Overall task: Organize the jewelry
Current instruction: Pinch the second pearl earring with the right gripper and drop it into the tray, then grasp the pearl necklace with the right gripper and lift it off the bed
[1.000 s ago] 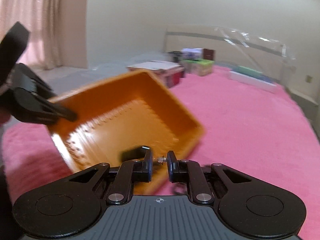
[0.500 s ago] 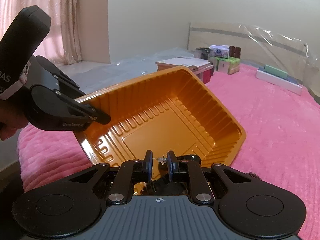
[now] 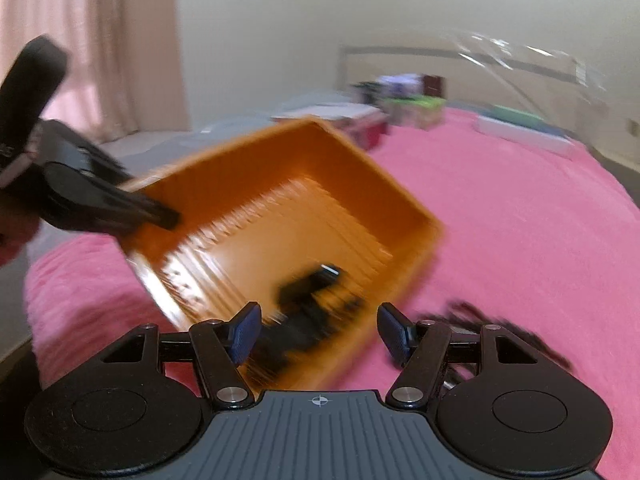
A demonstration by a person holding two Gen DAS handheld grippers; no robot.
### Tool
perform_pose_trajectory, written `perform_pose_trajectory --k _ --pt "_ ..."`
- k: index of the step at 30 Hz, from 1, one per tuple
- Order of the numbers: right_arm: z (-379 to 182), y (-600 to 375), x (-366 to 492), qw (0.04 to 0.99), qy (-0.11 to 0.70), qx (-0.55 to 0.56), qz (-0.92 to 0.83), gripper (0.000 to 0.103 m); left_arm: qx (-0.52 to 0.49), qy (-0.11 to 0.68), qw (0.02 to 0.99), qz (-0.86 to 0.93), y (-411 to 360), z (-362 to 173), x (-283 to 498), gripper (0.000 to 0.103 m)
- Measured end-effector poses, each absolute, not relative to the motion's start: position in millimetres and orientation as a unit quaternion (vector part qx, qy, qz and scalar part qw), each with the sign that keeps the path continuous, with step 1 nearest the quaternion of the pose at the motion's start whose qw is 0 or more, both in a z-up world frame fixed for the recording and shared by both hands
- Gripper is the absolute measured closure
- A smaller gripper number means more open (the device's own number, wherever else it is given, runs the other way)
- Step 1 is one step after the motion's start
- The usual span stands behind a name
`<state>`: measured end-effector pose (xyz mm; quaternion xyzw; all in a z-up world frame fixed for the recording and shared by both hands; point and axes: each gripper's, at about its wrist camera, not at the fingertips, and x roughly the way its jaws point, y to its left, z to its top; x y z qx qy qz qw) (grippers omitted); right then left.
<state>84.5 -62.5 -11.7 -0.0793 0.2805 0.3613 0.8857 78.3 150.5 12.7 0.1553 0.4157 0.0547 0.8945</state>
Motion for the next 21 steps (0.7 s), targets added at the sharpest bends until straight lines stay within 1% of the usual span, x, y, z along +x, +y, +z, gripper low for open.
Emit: perform_pose_trajectory --k 9,18,19,21 --pt "-26.8 -159.9 96.1 0.92 0.321 -0.033 0.221 0.039 0.156 0.416 0.894 0.056 150.5 13.2 78.0 0.1" --pt "-37.5 -189.1 96.5 0.923 0.338 -0.033 0.182 0.039 0.16 0.417 0.893 0.057 149.9 14.5 79.1 0.1" --pt "-38.6 -190.3 97.0 0.922 0.34 -0.033 0.182 0.04 0.16 0.417 0.893 0.057 149.3 14.4 78.9 0.1" --pt "-39.7 -191.0 97.1 0.922 0.341 -0.039 0.182 0.047 0.161 0.417 0.893 0.057 148.4 14.6 78.9 0.1"
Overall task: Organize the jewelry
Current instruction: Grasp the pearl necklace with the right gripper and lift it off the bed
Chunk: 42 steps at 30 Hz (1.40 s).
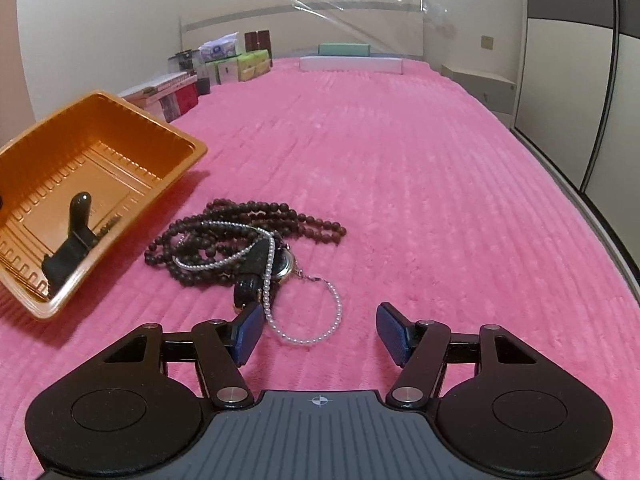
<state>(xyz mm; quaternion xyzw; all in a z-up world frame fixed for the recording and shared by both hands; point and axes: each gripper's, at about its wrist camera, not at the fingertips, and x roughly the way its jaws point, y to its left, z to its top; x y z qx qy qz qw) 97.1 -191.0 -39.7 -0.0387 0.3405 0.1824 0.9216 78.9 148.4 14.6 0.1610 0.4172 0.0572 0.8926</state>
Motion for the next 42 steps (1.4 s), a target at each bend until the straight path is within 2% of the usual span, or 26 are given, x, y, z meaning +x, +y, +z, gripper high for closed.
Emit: perform_pose_trajectory --k 3,8,12,13,14,20,34,42 --pt "-43.2 -187.4 103.3 0.921 0.341 -0.048 0.182 0.055 0.163 0.418 0.892 0.058 147.6 14.7 79.2 0.1" --pt "-49.4 -183.9 116.3 0.917 0.353 -0.066 0.174 0.078 0.165 0.419 0.891 0.059 146.2 14.5 79.8 0.1" --pt "-54.2 -180.5 123.7 0.91 0.367 -0.082 0.173 0.089 0.166 0.419 0.891 0.059 146.0 14.6 80.0 0.1" --pt "-53.4 -179.5 123.4 0.908 0.369 -0.088 0.176 0.097 0.166 0.419 0.891 0.059 146.0 14.6 80.0 0.1" --pt "-52.3 -179.1 122.8 0.908 0.369 -0.089 0.177 0.101 0.166 0.419 0.891 0.059 146.0 14.6 80.0 0.1" --pt "-30.8 -185.0 112.9 0.919 0.345 -0.094 0.163 0.101 0.165 0.418 0.891 0.059 145.7 14.8 79.9 0.1" --pt "80.3 -176.7 108.2 0.947 0.211 -0.149 0.19 0.101 0.164 0.415 0.893 0.055 146.9 16.4 78.6 0.1" --pt "127.1 -153.1 107.1 0.939 0.161 -0.193 0.235 0.101 0.162 0.414 0.894 0.054 147.2 16.7 78.2 0.1"
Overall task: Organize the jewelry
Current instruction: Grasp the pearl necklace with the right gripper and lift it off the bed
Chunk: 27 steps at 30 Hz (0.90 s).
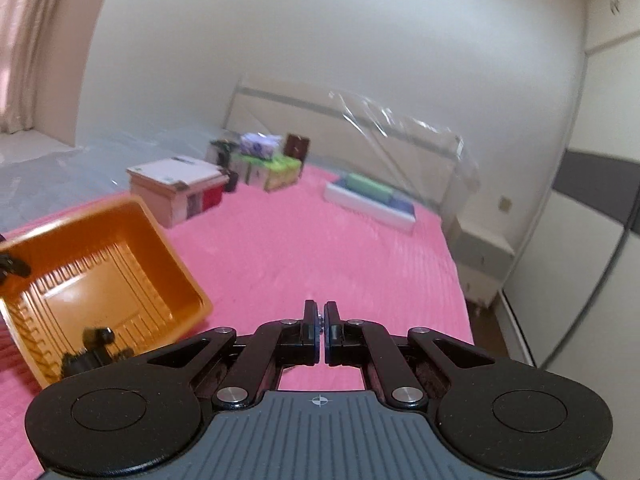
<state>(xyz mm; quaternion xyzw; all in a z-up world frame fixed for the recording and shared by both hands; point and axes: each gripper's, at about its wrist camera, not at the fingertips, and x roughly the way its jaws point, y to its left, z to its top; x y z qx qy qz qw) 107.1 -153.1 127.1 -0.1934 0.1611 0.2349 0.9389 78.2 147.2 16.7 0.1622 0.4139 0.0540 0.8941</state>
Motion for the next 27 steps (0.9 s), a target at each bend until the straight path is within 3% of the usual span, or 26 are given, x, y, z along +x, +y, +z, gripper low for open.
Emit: perform_pose_trajectory --k 27 --pt "232.1 -83.7 95.9 0.914 0.031 -0.253 0.317 0.101 0.16 0.411 0.896 0.05 149.8 17.5 79.3 0.099"
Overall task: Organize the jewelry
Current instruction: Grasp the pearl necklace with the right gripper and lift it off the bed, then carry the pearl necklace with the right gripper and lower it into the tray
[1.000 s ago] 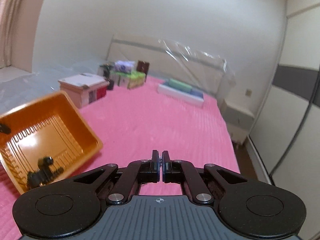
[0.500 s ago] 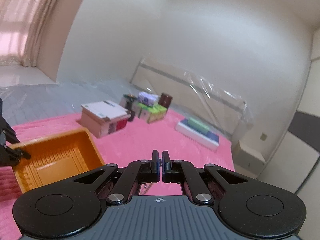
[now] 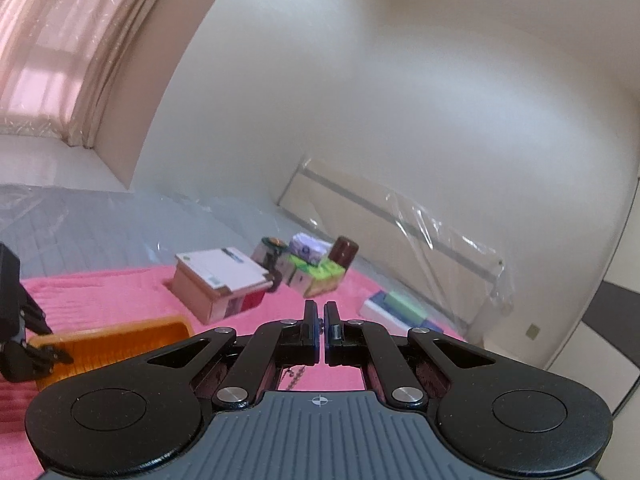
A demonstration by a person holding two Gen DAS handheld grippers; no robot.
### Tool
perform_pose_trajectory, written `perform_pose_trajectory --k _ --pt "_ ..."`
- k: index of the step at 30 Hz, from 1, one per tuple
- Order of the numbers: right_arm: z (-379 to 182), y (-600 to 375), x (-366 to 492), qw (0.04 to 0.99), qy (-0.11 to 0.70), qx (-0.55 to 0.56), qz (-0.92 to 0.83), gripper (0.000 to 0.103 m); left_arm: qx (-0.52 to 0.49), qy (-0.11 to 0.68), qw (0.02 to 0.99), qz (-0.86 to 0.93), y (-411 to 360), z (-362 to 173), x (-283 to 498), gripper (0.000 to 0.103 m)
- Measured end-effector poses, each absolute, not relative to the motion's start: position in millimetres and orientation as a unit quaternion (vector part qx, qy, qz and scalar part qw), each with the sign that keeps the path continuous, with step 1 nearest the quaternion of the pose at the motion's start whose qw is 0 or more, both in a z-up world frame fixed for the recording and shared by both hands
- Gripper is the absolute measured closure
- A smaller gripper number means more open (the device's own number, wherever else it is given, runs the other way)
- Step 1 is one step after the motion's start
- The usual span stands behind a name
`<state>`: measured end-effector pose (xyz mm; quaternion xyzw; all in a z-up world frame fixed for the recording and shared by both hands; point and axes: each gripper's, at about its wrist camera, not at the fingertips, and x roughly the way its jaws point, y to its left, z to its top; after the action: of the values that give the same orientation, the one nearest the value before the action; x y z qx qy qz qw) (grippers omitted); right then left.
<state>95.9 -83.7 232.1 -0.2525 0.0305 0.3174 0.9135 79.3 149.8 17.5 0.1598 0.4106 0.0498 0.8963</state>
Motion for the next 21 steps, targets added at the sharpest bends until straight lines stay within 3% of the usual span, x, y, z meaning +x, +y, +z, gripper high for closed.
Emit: perform_pose_trajectory --k 8,16,21 --pt "248.2 -66.2 99.8 0.912 0.003 -0.253 0.322 0.101 0.159 0.41 0.897 0.05 149.5 17.5 79.3 0.1" --pt "122.0 -58.0 143.3 0.889 0.194 -0.258 0.325 0.101 0.159 0.408 0.898 0.049 149.0 16.9 80.4 0.099" --pt "83.4 -81.9 139.6 0.883 0.265 -0.225 0.314 0.101 0.159 0.408 0.898 0.049 149.7 16.4 80.4 0.1"
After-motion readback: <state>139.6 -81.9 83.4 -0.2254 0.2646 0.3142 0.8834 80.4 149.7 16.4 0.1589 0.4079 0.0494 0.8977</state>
